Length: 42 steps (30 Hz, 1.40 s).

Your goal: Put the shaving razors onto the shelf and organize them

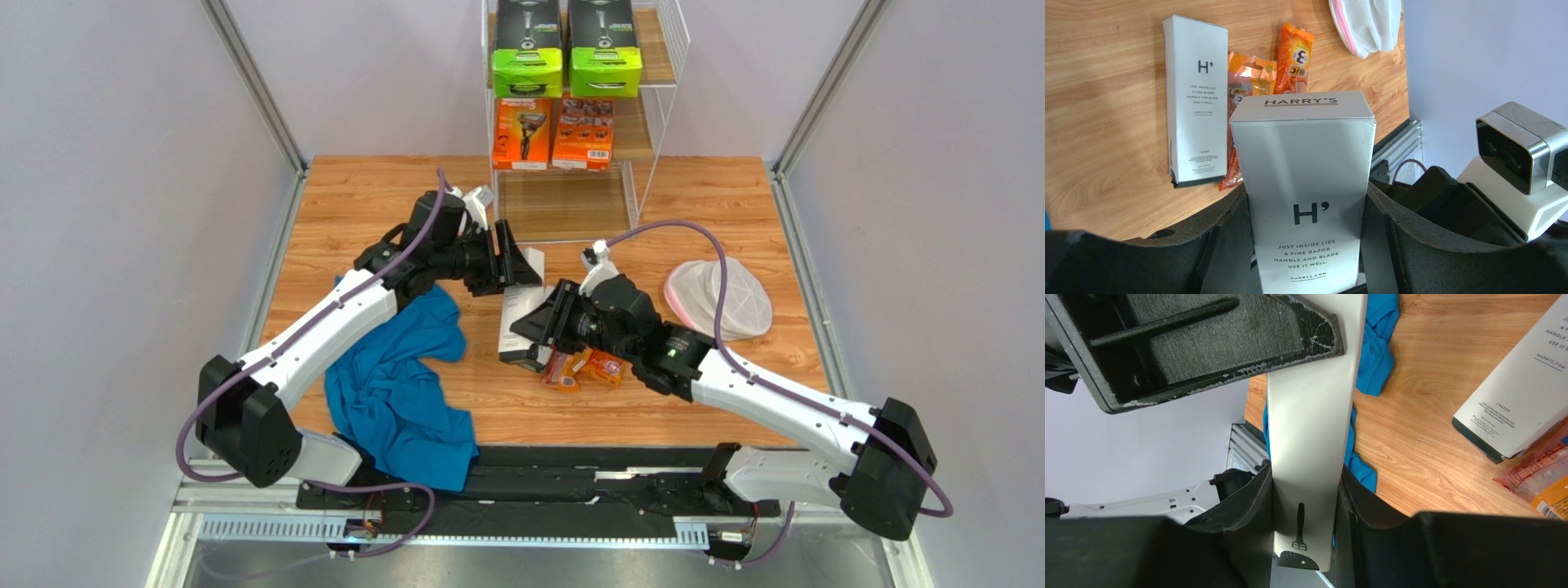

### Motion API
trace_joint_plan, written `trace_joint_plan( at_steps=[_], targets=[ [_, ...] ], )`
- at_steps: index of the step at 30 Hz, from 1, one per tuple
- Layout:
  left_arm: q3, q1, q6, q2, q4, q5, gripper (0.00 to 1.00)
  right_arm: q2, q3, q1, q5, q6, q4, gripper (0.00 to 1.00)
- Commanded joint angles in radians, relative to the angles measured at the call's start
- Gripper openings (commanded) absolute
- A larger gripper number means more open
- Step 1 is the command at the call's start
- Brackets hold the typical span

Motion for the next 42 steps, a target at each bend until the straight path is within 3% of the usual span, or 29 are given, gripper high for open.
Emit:
trace_joint_plan(
  at_steps=[1, 4, 13, 18, 23, 26, 29, 32, 38, 42],
  targets=[
    [0.016, -0.004, 0.042, -0.068, -0.017, 0.004, 0.33, -0.032, -0.007, -0.002, 0.011, -0.003, 0.031, 0.16],
    [0.022, -0.004, 0.074, -0.082, -0.040, -0.019, 0.54, -0.053, -0.032, -0.003, 0.013, 0.004, 0.034, 0.13],
    [-0.007, 0.015, 0.163, -0.174, -0.018, -0.022, 0.96, -0.099, -0.082, -0.037, -0.068, -0.030, 0.031, 0.09],
    [-0.111, 0.053, 0.160, -0.244, 0.082, 0.067, 0.98, -0.138, -0.101, -0.072, -0.148, -0.098, 0.039, 0.09],
    [-0.254, 0.098, 0.074, -0.304, 0.241, 0.232, 0.98, -0.198, -0.125, -0.115, -0.335, -0.144, 0.109, 0.09],
    [-0.362, 0.150, -0.025, -0.329, 0.419, 0.362, 0.98, -0.210, -0.151, -0.173, -0.505, -0.125, 0.218, 0.09],
    [-0.445, 0.187, -0.133, -0.329, 0.727, 0.495, 0.98, -0.202, -0.161, -0.187, -0.634, -0.108, 0.272, 0.08],
    [-0.455, 0.187, -0.162, -0.306, 0.823, 0.579, 0.98, -0.179, -0.153, -0.186, -0.714, -0.113, 0.291, 0.08],
    [-0.462, 0.187, -0.213, -0.287, 0.924, 0.665, 0.95, -0.127, -0.148, -0.186, -0.797, -0.099, 0.347, 0.08],
    [-0.456, 0.187, -0.186, -0.293, 0.879, 0.693, 0.83, -0.110, -0.138, -0.184, -0.794, -0.104, 0.349, 0.08]
  ],
)
